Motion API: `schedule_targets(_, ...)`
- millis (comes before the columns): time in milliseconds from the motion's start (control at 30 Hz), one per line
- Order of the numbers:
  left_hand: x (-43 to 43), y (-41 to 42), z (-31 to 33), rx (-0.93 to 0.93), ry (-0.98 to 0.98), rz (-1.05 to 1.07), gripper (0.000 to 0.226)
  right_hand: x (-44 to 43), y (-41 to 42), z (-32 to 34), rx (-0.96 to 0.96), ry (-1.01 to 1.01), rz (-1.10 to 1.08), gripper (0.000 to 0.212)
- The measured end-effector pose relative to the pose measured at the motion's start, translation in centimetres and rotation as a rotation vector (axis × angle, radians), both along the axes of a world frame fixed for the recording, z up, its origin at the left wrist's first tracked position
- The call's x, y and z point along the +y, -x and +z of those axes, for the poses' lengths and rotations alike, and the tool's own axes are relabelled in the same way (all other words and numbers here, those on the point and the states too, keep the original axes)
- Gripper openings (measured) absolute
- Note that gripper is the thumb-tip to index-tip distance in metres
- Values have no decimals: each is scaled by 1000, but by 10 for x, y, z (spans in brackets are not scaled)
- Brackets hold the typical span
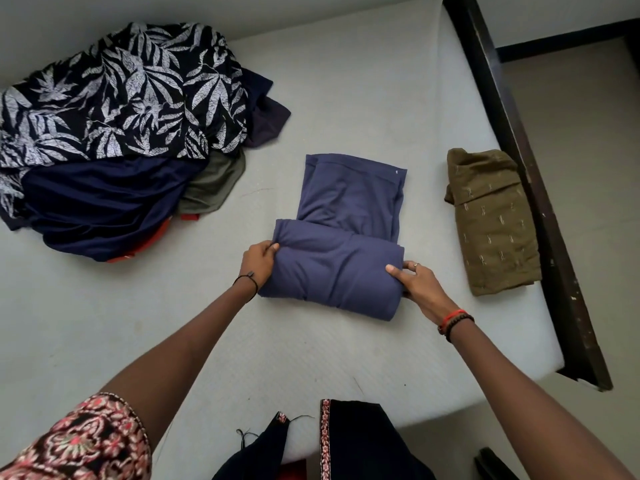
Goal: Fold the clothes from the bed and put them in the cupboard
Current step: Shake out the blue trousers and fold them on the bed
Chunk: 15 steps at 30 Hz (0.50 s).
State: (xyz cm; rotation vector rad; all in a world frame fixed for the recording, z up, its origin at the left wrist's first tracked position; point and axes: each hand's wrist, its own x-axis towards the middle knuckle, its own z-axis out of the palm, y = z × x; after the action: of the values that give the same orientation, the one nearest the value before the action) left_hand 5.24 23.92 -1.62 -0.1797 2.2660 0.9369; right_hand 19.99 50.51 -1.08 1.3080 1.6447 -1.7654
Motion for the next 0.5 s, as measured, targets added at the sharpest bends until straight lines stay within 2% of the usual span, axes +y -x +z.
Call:
schedule_targets(100, 3, -3, -2, -71, -6, 106, 36, -8, -1, -4, -10, -37, -73, 33)
schedule_targets(233, 7, 16, -1, -27, -91, 226, 34, -5, 8, -5, 28, -18, -244, 36)
schedule_targets(367, 17, 34, 1, 10, -89, 139, 27, 7, 21, -5, 62, -65, -308, 10)
schedule_targets(433, 22, 39, -1, 56, -43, 91, 18, 11, 28, -7, 53, -132, -318, 14)
schedule_targets(500, 25, 42, -4, 91, 6, 136, 14, 15, 30, -11, 29, -211, -338, 21)
